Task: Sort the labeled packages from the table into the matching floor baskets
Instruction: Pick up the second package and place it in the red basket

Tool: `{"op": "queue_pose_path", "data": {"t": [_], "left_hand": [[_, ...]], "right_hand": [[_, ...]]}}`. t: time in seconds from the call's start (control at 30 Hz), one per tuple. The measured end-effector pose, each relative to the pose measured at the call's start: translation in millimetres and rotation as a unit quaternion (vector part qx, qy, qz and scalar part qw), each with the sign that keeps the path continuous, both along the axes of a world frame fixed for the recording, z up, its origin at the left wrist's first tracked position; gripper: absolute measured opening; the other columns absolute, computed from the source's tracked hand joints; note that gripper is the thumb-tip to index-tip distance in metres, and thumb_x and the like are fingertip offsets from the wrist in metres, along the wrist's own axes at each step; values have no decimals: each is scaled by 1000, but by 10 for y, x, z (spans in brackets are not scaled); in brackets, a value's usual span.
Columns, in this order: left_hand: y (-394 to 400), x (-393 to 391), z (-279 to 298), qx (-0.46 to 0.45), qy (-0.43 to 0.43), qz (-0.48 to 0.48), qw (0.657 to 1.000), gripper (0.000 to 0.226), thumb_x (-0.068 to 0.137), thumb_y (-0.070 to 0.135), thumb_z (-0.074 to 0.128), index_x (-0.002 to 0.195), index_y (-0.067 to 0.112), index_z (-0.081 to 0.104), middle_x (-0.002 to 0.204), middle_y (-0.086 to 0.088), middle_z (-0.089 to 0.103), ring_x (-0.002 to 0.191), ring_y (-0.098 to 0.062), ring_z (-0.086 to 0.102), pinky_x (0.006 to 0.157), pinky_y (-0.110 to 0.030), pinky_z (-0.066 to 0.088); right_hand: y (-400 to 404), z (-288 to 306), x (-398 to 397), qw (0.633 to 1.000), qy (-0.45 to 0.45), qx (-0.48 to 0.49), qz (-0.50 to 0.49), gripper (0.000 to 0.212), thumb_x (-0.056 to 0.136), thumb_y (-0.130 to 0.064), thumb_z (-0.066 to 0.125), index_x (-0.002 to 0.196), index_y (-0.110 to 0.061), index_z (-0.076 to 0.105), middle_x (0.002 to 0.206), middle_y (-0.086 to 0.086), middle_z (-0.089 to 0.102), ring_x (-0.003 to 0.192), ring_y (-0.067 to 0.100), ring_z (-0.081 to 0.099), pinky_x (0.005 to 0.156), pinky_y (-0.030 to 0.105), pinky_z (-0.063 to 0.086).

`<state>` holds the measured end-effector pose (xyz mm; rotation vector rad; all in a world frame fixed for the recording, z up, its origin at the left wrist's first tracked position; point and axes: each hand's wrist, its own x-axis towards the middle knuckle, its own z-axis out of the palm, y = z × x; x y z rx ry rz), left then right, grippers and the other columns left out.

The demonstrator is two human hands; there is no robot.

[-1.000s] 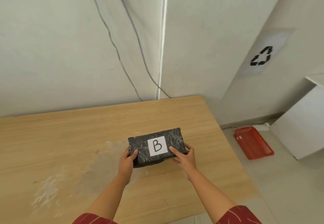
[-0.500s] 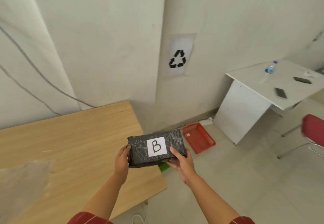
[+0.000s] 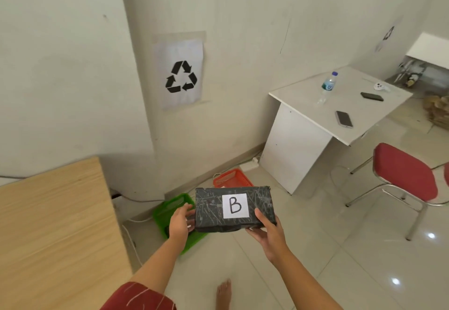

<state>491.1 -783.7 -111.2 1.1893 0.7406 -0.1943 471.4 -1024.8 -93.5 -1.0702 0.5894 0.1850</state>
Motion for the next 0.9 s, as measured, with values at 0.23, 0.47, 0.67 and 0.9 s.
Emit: {"op": "queue_pose_path", "data": {"t": [0.23,0.47,0.67,0.9], "left_hand": [[-615,1100,-322,21,84,-2,996,30,98,19,42,120,4,56,128,-19,61,93,-30,56,76,-36,44],[-1071,1907,-466,29,123,0,992,21,96,20,48,109,9,60,102,-7,64,73,-19,56,67,-32,43],[-1413,2446,-848,20,160,89,983,18,97,18,47,106,9,59,97,-6,64,74,-20,56,73,-34,44],[-1893,3031,-1648,2,210,177,962,16,96,17,47,105,9,58,99,-8,62,72,-19,54,63,-29,41]], "right_hand": [[-864,-167,1234,998,47,-32,21,63,78,-15,79,133,-7,49,127,23,60,111,41,64,79,44,61],[-1540,-341,2317,995,80,-43,38,58,82,-12,74,133,-6,48,131,22,58,113,41,62,94,49,52],[-1972,-751,3331,986,134,-51,85,60,80,-12,75,134,-8,48,127,22,61,110,42,63,88,46,55],[-2216,-1603,4326,972,183,-63,134,57,82,-10,75,134,-12,52,119,21,66,105,42,66,64,40,64]]}}
